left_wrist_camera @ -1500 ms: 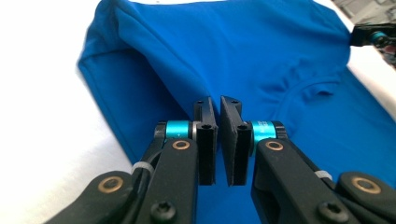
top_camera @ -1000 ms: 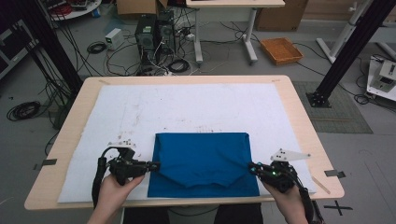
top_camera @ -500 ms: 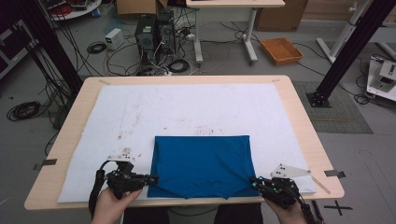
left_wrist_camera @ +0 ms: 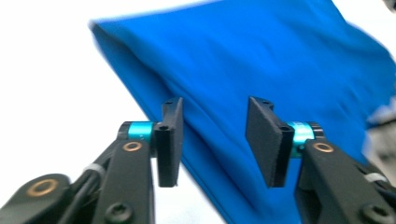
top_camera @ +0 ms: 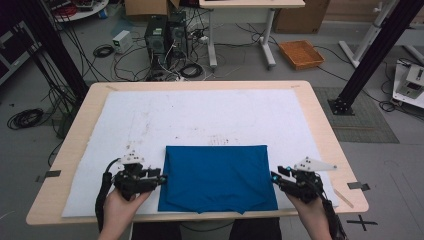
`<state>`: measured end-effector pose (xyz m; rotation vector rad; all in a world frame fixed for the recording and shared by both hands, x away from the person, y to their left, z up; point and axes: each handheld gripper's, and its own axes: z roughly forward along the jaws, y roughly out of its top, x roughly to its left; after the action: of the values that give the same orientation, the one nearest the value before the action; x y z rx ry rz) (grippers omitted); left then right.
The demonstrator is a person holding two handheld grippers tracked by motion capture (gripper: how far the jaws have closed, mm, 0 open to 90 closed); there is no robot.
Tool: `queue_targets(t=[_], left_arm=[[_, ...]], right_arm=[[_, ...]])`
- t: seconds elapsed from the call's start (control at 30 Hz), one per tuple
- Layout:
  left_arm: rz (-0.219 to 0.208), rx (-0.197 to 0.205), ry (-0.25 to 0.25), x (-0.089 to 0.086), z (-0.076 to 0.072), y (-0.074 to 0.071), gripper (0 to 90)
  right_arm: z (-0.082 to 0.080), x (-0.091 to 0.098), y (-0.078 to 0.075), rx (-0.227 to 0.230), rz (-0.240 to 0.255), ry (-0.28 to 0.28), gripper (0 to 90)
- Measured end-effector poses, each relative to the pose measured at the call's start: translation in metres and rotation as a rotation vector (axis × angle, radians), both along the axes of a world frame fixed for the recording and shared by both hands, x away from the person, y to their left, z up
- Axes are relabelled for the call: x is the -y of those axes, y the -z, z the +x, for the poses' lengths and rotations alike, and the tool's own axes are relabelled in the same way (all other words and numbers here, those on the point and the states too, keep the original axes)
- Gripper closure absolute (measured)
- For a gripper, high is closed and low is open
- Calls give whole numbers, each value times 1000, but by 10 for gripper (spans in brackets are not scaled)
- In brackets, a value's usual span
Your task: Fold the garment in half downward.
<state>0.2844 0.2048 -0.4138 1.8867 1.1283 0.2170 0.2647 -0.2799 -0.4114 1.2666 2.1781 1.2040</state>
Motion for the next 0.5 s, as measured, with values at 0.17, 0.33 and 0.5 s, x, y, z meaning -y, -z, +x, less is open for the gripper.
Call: queue_targets(t=[0.17,0.33,0.5], left_arm=[[37,64,-88,2,37,0,526],[63,48,-104,8,70,11,509],[65,17,-128,11,86,25,508]], right_arm=[[42,-2,-3,15,42,53,591],[86,-6,10,-41,63,133,577],[105,-6,22,-127,87,179,544]])
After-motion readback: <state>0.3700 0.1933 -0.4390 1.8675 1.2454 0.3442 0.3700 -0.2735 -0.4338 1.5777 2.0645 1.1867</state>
